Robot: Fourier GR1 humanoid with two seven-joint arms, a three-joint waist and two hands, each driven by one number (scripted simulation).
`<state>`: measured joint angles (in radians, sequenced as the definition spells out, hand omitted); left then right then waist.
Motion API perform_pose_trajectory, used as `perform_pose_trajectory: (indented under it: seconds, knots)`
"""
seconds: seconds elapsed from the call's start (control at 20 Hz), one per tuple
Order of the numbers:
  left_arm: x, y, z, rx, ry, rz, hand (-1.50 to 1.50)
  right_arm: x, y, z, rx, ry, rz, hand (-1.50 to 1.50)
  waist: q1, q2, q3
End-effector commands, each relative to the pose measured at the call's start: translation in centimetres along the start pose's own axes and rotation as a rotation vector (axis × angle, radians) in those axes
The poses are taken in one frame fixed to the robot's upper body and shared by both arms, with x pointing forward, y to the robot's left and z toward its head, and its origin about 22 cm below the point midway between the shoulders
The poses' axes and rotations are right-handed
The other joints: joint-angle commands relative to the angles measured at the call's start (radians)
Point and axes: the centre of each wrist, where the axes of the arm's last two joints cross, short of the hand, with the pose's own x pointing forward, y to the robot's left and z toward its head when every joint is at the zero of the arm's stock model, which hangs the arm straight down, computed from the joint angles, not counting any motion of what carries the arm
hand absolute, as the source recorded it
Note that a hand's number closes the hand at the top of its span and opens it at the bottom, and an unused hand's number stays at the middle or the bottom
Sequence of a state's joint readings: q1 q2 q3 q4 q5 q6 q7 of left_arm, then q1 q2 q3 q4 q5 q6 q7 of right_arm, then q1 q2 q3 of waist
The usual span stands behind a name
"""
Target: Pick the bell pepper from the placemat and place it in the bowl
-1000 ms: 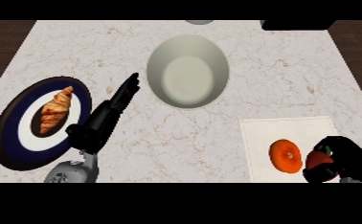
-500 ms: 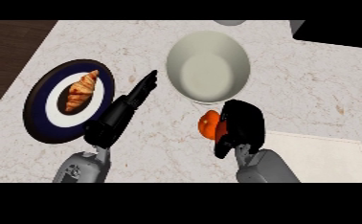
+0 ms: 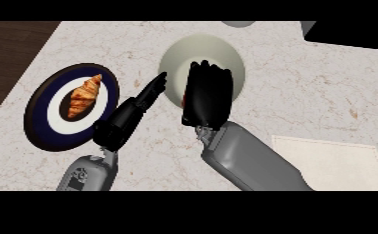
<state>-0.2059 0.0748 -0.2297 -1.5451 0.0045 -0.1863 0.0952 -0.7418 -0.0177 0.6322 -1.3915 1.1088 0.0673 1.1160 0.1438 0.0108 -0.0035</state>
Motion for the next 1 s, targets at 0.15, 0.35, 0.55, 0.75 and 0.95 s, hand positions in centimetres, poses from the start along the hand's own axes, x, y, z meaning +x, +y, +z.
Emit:
perform_pose_trajectory:
  seconds: [0.15, 0.35, 0.55, 0.75, 0.95]
  knots:
    - [0.3, 0.3, -0.6, 0.025, -0.012, 0.004, 0.00, 4.0, -4.9, -1.2, -0.209, 0.135, -0.245, 1.50, -0.021, -0.001, 0.001]
    - [0.1, 0.0, -0.1, 0.037, -0.009, -0.010, 0.00, 4.3, -3.7, -2.9, -0.223, 0.199, -0.224, 1.50, -0.034, 0.001, 0.001]
    - [-0.8, 1.3, -0.1, 0.057, 0.013, 0.001, 0.00, 4.9, -3.4, -4.7, -0.231, 0.246, -0.124, 1.50, -0.058, 0.002, 0.001]
    - [0.2, 1.9, 0.3, 0.075, -0.002, -0.008, 0.00, 5.1, -2.3, -5.7, -0.344, 0.263, -0.049, 1.50, -0.075, -0.003, 0.002]
    - [-1.3, 1.8, 2.6, 0.084, 0.023, 0.003, 0.00, 3.3, -0.1, -7.3, -0.345, 0.275, -0.010, 1.50, -0.097, -0.006, 0.003]
